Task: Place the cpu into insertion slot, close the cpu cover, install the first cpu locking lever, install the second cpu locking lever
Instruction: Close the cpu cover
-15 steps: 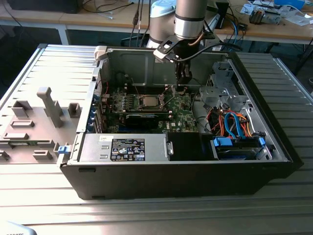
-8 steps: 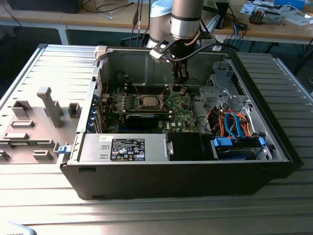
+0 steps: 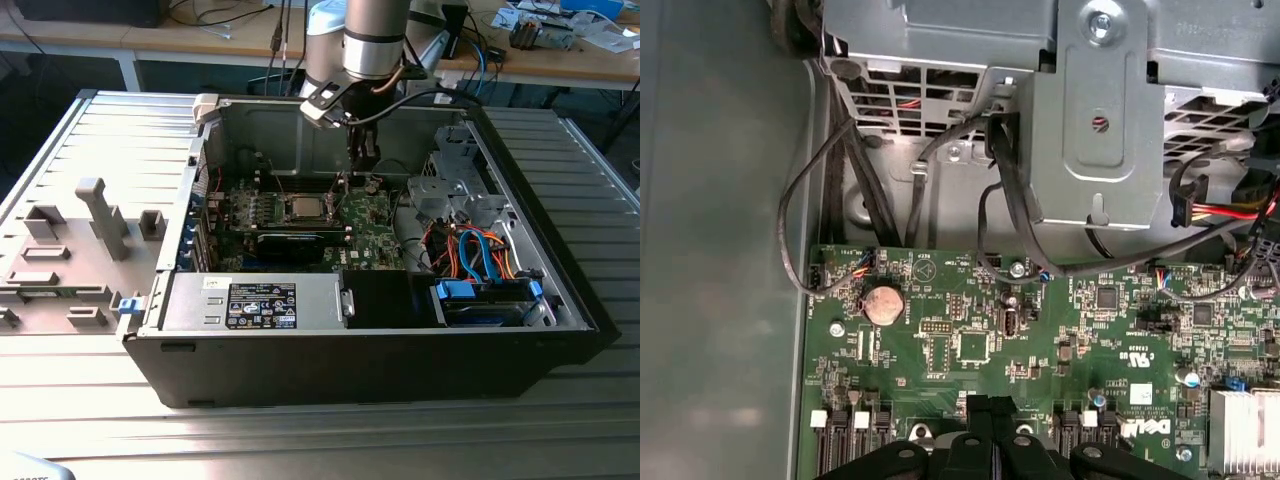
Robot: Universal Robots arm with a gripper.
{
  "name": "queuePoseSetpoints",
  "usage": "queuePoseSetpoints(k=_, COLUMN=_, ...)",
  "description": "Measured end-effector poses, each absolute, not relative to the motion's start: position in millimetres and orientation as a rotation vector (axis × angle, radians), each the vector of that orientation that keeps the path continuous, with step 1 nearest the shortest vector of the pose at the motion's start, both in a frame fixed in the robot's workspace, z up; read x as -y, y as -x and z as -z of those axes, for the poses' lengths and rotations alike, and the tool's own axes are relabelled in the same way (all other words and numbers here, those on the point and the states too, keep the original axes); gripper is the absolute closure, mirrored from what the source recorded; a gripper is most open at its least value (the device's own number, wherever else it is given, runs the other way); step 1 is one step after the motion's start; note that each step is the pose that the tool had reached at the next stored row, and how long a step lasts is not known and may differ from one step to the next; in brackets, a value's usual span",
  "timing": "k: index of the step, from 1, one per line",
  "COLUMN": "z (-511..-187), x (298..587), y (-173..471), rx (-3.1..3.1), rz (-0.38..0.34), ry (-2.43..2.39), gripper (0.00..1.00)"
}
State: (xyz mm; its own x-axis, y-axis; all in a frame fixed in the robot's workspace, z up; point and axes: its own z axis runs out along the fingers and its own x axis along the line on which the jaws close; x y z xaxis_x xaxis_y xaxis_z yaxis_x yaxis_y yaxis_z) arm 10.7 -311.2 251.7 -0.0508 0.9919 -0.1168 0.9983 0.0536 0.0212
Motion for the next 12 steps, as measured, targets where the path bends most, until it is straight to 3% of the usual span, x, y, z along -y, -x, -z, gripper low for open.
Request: queuePoseSetpoints(k=12, z=-251.6, x=311.2, y=-4.7, rx=-2.205, rz=0.099, ry=-2.093, gripper=0.89)
